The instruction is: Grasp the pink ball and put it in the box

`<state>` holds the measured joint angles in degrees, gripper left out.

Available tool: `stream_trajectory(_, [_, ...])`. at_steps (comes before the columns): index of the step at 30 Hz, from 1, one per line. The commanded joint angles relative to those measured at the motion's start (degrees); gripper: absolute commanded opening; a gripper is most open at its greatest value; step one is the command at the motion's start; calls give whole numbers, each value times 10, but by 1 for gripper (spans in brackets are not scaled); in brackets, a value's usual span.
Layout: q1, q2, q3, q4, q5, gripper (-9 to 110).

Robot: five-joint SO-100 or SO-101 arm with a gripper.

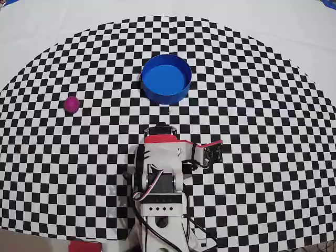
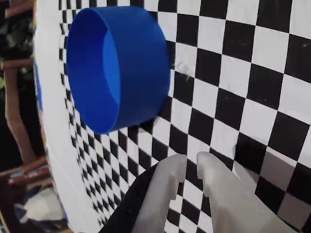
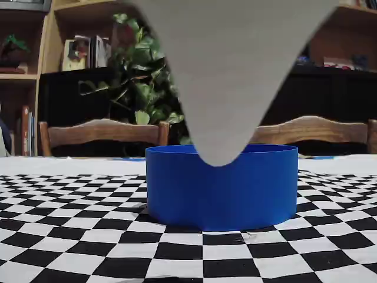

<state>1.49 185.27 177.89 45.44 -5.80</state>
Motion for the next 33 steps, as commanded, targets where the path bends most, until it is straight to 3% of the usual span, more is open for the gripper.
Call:
stream_trajectory(1, [3, 11, 4, 2, 1, 0])
stream_trajectory(33, [-4, 11, 4, 3, -4, 0])
